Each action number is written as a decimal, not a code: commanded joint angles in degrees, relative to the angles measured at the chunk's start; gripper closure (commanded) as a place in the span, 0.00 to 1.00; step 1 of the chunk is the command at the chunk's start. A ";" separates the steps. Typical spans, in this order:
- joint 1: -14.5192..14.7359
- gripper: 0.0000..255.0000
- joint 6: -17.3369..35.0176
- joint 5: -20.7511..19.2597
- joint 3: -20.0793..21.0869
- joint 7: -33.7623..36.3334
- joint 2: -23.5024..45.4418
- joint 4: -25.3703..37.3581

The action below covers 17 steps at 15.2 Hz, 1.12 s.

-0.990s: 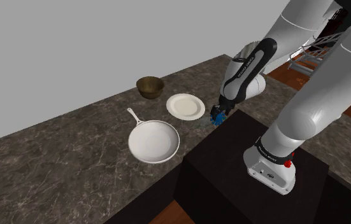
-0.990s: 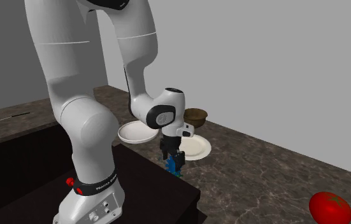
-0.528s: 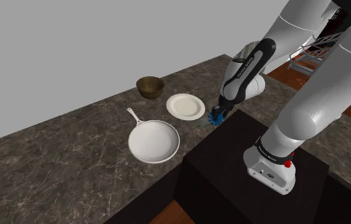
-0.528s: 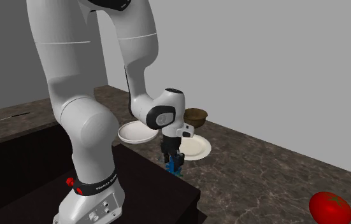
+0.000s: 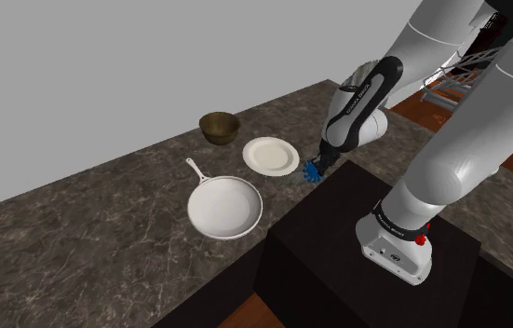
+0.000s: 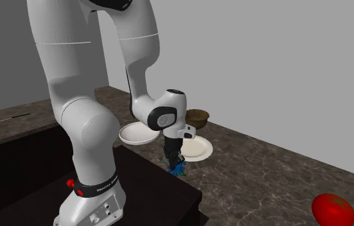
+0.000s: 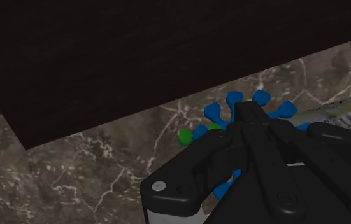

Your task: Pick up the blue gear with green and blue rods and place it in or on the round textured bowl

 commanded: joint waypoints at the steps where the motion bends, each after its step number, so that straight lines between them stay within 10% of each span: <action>1: 0.00 1.00 0.00 0.00 0.00 0.00 0.00 0.00; 2: 0.00 0.00 0.00 0.00 0.00 0.00 0.00 0.00; 6: -1.23 0.00 -3.37 -17.99 1.83 3.32 -7.02 1.31; 17: -6.70 0.00 3.57 -36.54 5.34 12.33 0.57 4.55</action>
